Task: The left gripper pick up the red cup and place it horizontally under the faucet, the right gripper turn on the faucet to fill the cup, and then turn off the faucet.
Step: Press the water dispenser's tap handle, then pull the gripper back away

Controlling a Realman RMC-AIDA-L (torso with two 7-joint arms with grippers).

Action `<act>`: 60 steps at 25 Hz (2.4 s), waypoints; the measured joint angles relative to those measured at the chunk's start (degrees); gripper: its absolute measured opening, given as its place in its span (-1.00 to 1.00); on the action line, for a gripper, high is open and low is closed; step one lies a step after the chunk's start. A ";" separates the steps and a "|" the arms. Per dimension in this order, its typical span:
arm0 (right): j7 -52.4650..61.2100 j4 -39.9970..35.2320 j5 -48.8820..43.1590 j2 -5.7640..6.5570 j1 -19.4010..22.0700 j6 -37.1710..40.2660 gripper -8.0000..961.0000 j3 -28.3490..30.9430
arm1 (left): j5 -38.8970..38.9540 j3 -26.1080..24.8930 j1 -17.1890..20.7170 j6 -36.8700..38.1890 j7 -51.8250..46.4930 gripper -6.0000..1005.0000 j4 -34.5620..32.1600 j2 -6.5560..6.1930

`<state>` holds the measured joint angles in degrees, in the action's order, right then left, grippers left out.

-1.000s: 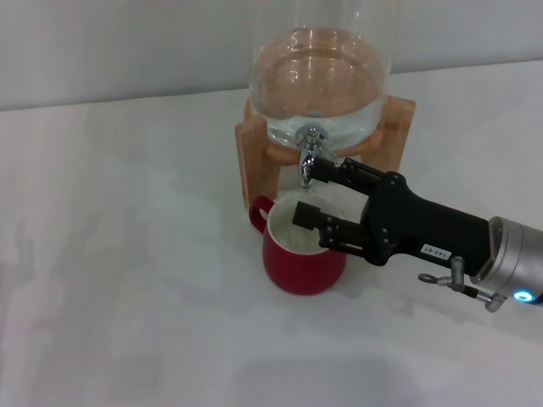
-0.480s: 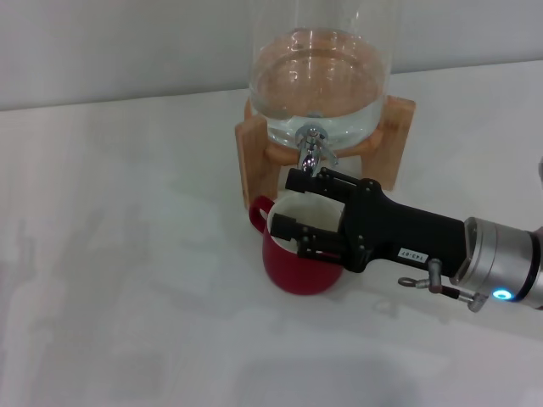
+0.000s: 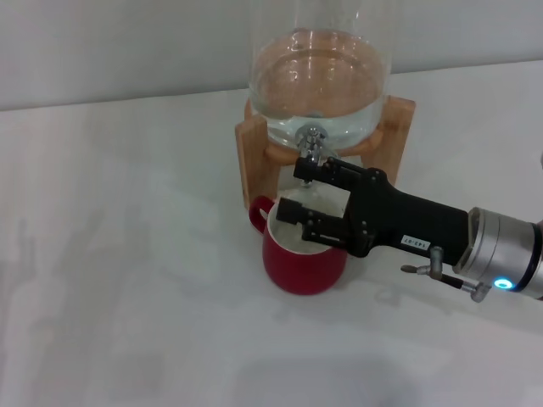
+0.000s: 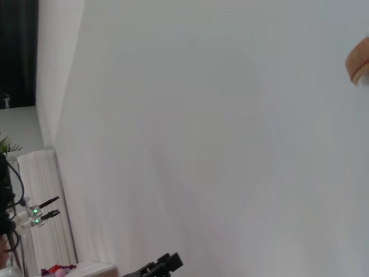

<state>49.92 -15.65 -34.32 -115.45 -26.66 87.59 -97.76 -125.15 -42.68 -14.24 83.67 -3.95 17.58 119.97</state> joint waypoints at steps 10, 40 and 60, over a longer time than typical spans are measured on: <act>0.00 0.00 0.29 0.14 0.37 -0.88 0.57 0.65 | 0.00 0.06 0.00 0.00 0.00 -0.03 0.00 0.00; -0.64 -0.71 0.19 0.67 0.38 -2.32 0.57 3.14 | -0.09 0.14 -0.09 0.00 0.00 -0.03 0.00 0.00; -2.28 -0.70 -0.23 0.84 0.50 -2.88 0.57 5.85 | -0.08 0.65 -0.09 0.01 0.00 -0.03 0.00 0.00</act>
<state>47.64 -16.35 -34.55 -114.61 -26.17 84.71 -91.91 -125.24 -42.03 -14.33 83.67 -3.95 17.58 119.97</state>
